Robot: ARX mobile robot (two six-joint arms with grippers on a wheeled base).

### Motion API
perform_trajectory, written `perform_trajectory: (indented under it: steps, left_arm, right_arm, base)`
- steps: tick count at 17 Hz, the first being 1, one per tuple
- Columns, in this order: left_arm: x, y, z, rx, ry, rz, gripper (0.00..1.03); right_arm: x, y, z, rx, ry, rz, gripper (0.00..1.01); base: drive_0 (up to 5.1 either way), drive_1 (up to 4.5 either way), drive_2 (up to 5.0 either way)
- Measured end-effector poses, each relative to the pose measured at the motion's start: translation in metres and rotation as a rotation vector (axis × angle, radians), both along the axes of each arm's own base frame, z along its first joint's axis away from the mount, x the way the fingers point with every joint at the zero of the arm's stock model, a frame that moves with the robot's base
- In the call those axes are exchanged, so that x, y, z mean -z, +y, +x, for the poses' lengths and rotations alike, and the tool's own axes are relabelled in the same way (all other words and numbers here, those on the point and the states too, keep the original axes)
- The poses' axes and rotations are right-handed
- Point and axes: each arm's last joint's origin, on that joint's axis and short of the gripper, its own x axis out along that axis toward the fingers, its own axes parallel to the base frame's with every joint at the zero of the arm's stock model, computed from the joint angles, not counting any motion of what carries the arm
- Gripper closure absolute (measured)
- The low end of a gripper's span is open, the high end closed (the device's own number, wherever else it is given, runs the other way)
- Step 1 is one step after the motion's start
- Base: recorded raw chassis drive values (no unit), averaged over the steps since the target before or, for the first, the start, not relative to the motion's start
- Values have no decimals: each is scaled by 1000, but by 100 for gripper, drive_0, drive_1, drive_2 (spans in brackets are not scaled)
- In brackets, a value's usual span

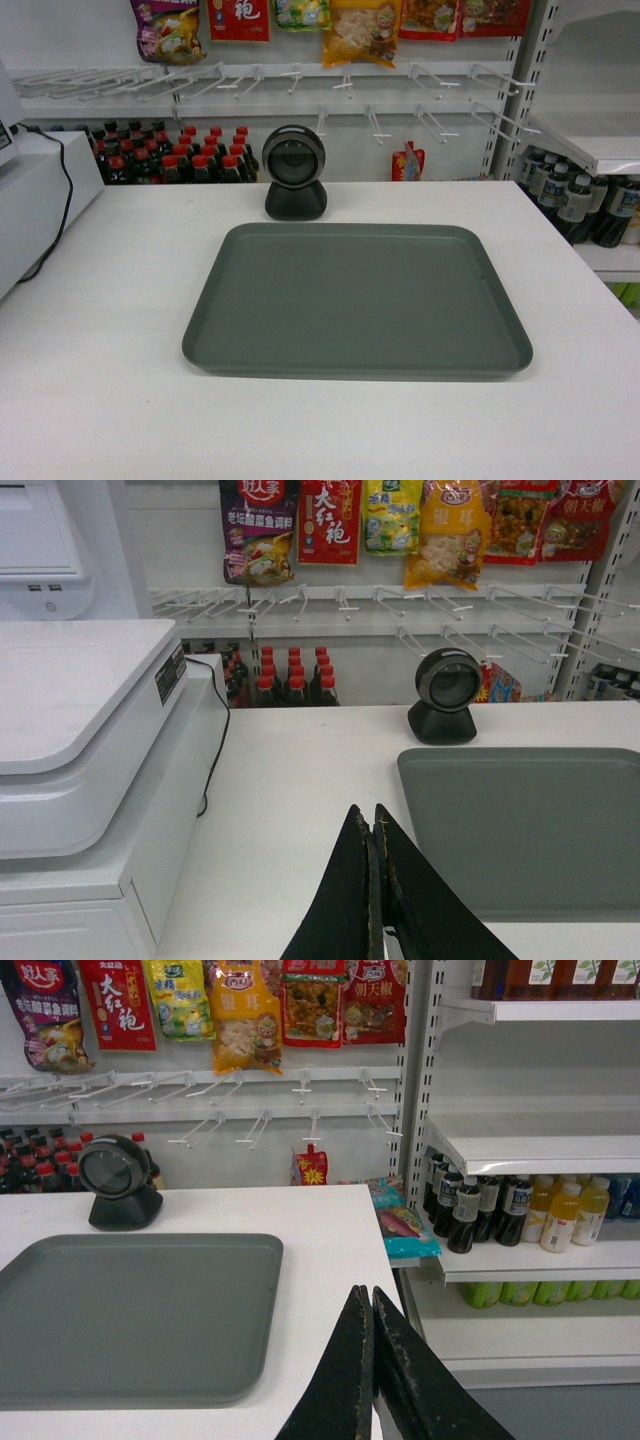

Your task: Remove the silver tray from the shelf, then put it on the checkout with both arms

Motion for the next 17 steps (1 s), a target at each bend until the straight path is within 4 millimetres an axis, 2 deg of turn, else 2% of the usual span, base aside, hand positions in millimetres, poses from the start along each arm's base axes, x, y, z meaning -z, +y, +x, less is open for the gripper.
perform_trajectory:
  steps: [4, 11, 13, 14, 15, 16, 17]
  left_arm:
    - [1, 0, -7, 0, 2, 0, 102]
    - [7, 0, -16, 2, 56, 0, 102]
    - [1, 0, -19, -1, -5, 0, 102]
    - [5, 0, -19, 0, 21, 0, 102]
    - [4, 0, -19, 3, 17, 0, 102]
    - [4, 0, -19, 3, 15, 0, 98]
    - [4, 0, -19, 0, 16, 0, 87]
  right_arm:
    - [0, 0, -8, 0, -3, 0, 98]
    - [1, 0, -11, 0, -1, 0, 98]
    - [7, 0, -18, -4, 54, 0, 98]
    - [2, 0, -22, -6, -11, -1, 98]
    - [3, 1, -22, -6, 3, 0, 98]
    - [4, 1, -21, -7, 13, 0, 98]
    - [3, 1, -22, -6, 2, -1, 92]
  base:
    - [0, 0, 0]
    - [0, 0, 0]
    - [0, 0, 0]
    - [0, 0, 0]
    - [0, 0, 0]
    - [0, 0, 0]
    - [0, 0, 0]
